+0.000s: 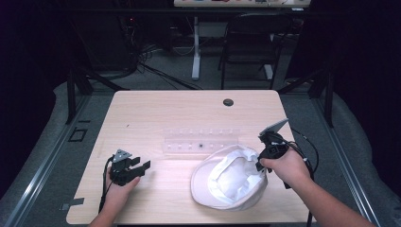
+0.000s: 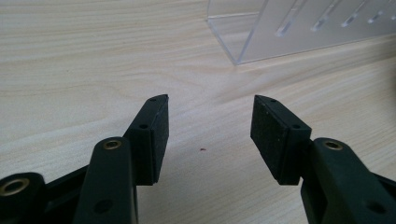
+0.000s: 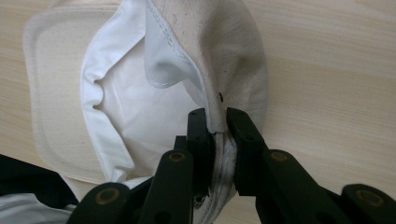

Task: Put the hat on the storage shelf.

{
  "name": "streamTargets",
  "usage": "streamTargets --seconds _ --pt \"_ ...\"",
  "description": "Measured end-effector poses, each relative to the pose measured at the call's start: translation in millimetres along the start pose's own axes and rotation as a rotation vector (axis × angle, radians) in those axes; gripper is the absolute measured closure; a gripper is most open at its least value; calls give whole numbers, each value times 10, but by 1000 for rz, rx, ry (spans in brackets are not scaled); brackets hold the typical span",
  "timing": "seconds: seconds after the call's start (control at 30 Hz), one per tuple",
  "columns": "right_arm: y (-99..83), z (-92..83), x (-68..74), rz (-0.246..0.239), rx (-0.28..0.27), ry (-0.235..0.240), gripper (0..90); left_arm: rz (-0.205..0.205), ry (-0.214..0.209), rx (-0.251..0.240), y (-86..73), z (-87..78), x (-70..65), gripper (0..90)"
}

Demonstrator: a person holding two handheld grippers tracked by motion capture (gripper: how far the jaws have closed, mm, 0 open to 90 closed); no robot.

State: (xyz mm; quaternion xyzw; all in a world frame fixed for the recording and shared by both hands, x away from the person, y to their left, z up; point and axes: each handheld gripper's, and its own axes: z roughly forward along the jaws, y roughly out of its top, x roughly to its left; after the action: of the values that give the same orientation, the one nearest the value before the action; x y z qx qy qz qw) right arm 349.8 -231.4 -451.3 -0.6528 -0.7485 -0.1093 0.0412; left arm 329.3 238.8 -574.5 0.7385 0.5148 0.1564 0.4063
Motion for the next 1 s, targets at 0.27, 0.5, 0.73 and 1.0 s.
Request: streamTargets --seconds 0.27,0.5,0.73,1.0 --pt "61 -191 48 -1 -7 -23 803 2 -4 7 2 -5 -1 474" --pt "123 -383 73 -3 9 -54 802 2 -6 8 0 1 -1 474" --pt "166 -592 120 -12 8 -65 802 3 -9 15 2 -3 -1 474" --pt "200 -780 129 14 6 32 803 3 -9 15 2 -4 0 475"
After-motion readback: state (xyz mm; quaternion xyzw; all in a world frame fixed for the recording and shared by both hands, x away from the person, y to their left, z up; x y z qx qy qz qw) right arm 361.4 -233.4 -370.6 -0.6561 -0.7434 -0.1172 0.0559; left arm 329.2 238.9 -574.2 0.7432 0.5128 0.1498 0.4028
